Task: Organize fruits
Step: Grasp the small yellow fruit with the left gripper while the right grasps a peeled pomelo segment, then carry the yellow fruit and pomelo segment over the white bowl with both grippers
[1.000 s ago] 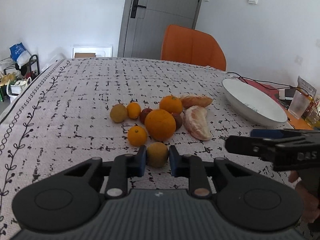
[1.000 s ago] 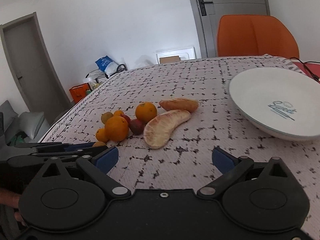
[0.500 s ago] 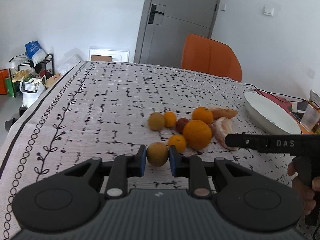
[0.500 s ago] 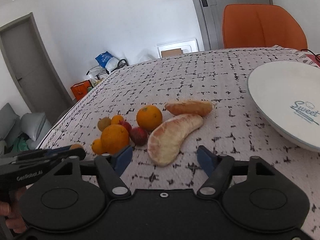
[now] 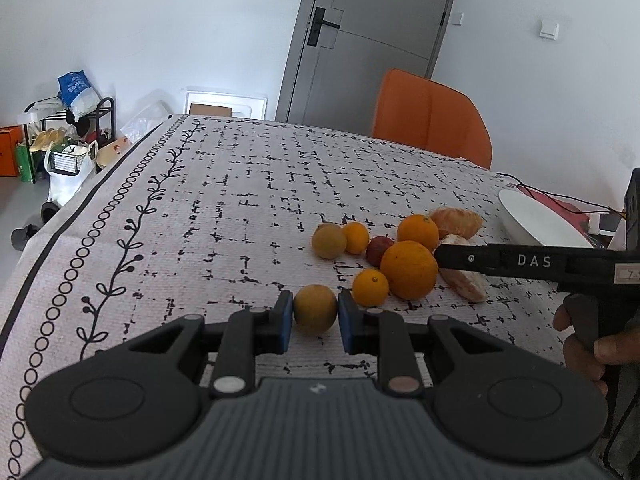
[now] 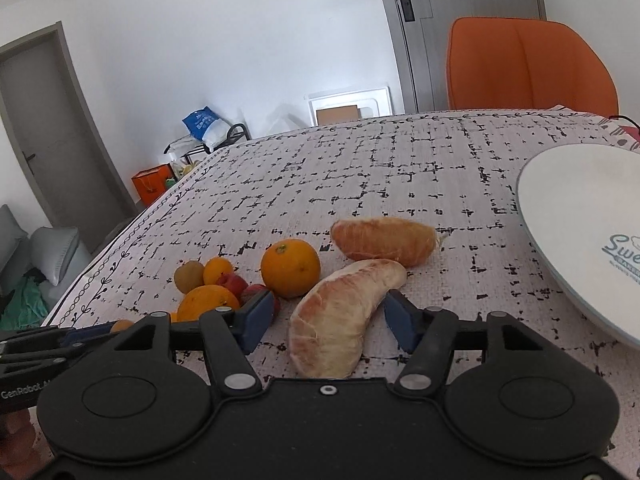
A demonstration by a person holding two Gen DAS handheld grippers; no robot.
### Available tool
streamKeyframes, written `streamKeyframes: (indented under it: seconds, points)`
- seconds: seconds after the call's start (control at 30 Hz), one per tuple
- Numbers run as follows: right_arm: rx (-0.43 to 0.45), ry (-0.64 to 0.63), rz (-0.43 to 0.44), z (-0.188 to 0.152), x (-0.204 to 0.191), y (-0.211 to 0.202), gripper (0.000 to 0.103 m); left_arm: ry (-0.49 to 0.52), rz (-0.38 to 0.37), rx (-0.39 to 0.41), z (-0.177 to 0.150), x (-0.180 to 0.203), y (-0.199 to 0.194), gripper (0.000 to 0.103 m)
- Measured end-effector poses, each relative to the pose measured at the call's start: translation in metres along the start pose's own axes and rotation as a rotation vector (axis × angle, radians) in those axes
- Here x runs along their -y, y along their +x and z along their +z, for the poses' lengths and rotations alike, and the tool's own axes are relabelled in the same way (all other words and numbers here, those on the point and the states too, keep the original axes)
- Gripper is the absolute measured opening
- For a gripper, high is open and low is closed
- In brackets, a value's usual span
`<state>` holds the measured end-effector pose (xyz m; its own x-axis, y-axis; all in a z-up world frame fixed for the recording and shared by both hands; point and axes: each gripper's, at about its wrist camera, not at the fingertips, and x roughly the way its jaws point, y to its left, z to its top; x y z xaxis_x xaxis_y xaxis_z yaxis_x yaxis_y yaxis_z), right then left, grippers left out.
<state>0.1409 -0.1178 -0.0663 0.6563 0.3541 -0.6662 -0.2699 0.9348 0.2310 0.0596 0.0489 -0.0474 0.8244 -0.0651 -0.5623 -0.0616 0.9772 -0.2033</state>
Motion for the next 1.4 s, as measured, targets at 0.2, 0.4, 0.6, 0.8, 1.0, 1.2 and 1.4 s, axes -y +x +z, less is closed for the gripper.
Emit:
streamKeyframes:
  seconds: [0.2, 0.4, 0.6, 0.8, 1.0, 1.2, 1.4]
  points:
    - [0.003, -0.012, -0.011, -0.005, 0.007, -0.009, 0.040, 0.018, 0.014, 0.011, 0.001, 0.005, -0.005, 0.023]
    - [-0.005, 0.000, -0.009, -0.012, 0.014, -0.026, 0.039, 0.028, 0.012, 0.024, 0.001, 0.011, -0.011, 0.023]
    - [-0.005, 0.012, 0.011, -0.021, 0.020, -0.043, 0.037, 0.038, 0.000, 0.030, 0.001, 0.017, -0.013, 0.023]
    - [0.020, 0.025, 0.032, -0.028, 0.024, -0.061, 0.036, 0.060, -0.018, 0.040, 0.005, 0.026, -0.014, 0.023]
    - [0.072, 0.024, 0.032, -0.023, 0.029, -0.081, 0.036, 0.084, -0.044, 0.056, 0.012, 0.040, -0.014, 0.023]
    - [0.123, 0.037, 0.003, -0.016, 0.042, -0.097, 0.036, 0.121, -0.083, 0.067, 0.019, 0.060, -0.011, 0.023]
    - [0.173, 0.058, -0.042, -0.014, 0.062, -0.110, 0.036, 0.166, -0.113, 0.066, 0.028, 0.082, 0.000, 0.023]
